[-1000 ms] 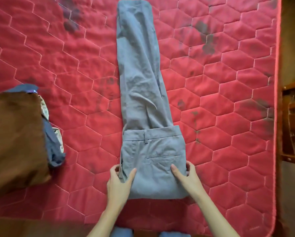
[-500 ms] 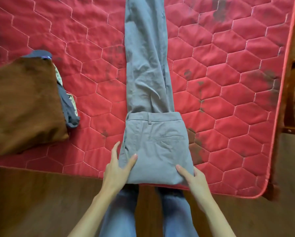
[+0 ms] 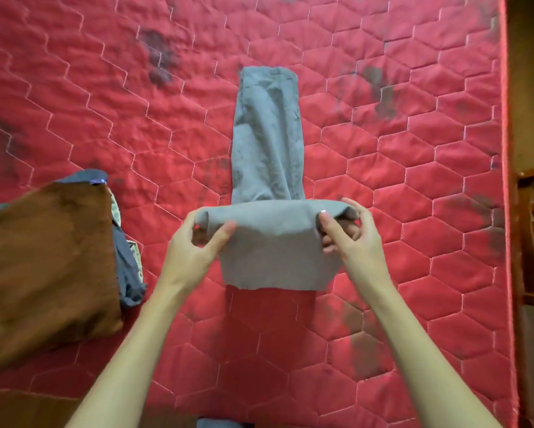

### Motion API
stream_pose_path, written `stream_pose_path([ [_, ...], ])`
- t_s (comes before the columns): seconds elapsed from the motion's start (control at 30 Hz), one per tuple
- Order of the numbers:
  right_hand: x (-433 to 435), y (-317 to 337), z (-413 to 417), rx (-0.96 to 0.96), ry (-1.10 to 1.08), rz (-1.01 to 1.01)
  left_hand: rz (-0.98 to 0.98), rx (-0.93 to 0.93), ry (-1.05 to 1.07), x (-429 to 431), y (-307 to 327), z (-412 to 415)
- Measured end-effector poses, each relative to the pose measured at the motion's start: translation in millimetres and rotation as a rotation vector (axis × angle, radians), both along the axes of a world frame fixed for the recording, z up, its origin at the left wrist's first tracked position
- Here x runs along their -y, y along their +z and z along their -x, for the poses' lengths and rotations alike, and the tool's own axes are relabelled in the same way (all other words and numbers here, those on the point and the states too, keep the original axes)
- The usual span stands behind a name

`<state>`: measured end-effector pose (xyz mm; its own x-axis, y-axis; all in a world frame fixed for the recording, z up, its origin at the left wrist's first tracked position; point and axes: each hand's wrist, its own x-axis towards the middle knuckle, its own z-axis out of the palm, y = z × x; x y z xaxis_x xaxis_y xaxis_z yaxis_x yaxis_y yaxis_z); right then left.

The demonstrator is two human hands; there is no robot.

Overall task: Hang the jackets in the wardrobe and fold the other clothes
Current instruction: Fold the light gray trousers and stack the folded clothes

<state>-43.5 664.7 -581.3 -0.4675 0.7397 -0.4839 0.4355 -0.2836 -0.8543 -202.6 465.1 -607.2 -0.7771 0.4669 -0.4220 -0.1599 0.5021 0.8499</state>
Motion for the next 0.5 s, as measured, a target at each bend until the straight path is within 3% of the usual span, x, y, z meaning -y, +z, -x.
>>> stream_pose_path([
  [0.13,-35,-63,38,0.102,-0.007,-0.028,0.236,-0.05,-0.028,-33,-51,49],
  [0.27,-29,-120,32,0.558,0.205,-0.164,0.38,0.168,-0.149,-34,-106,40],
  [0.33,-17,-134,21,0.581,0.196,-0.096,0.395,0.239,-0.133,-28,-119,17],
  [0.5,7,-143,-28,0.52,0.179,0.176,0.447,0.193,-0.092,-7,-118,-29],
])
